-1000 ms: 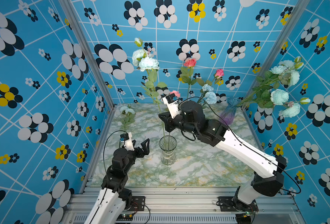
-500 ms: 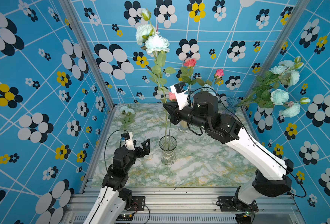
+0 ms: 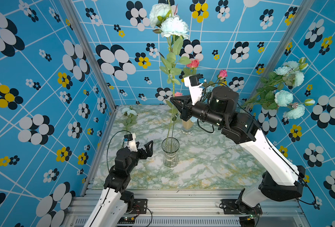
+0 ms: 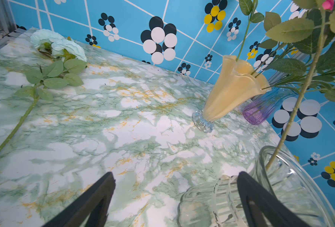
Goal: Pick out blue flowers from the vase
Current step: Pick up the flower from the vase.
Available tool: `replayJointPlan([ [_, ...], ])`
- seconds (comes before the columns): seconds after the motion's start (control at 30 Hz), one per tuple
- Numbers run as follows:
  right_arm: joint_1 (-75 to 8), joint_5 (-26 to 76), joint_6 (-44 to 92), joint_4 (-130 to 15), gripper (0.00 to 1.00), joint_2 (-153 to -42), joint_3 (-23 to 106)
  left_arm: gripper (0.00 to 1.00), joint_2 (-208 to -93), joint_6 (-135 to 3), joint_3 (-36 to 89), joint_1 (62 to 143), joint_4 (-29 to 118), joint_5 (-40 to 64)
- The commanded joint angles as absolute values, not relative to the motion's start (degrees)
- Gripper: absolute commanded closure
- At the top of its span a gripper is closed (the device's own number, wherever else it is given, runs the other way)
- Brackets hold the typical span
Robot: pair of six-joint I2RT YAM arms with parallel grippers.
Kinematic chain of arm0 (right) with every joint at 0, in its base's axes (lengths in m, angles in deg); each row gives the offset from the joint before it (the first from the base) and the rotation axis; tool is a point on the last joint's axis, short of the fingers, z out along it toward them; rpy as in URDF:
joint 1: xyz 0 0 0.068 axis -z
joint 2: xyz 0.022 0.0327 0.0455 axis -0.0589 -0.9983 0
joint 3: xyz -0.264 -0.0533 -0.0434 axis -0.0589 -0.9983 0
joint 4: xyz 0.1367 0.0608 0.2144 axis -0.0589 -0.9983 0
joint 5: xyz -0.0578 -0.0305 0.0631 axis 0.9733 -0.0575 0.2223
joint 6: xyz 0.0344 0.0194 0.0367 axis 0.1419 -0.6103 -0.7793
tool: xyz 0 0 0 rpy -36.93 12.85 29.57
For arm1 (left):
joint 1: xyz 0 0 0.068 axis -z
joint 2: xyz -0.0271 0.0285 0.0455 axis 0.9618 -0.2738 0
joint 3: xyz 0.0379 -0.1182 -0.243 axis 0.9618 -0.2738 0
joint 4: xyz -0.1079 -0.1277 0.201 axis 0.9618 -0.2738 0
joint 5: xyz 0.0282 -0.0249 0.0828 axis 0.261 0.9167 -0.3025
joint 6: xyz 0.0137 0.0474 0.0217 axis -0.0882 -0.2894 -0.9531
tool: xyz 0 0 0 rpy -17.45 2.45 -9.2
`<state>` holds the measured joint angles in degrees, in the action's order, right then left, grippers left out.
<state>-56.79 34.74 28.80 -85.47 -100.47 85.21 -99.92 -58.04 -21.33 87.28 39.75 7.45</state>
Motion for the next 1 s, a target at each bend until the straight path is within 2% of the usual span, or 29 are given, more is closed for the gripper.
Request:
replayJointPlan([
  [0.0, -56.6, 28.8, 25.4, -82.5, 1.0, -100.6, 81.5, 0.0, -100.7, -58.0, -18.7, 85.1, 40.2, 14.0],
  [0.23, -56.7, 27.3, 26.2, -83.1, 1.0, -103.4, 79.2, 0.0, -97.3, -51.3, -14.2, 80.6, 41.2, 27.5],
  [0.47, -56.6, 24.0, 27.8, -86.8, 1.0, -108.3, 82.6, 0.02, -100.8, -41.9, -9.3, 78.6, 51.8, 42.3],
  [0.7, -56.6, 19.2, 27.4, -88.6, 1.0, -112.7, 86.0, 0.11, -102.0, -38.4, -7.4, 78.7, 56.8, 47.0],
  [0.97, -56.6, 17.2, 30.0, -92.1, 1.0, -115.3, 89.0, 0.15, -103.3, -37.4, -5.4, 76.8, 57.9, 46.5],
])
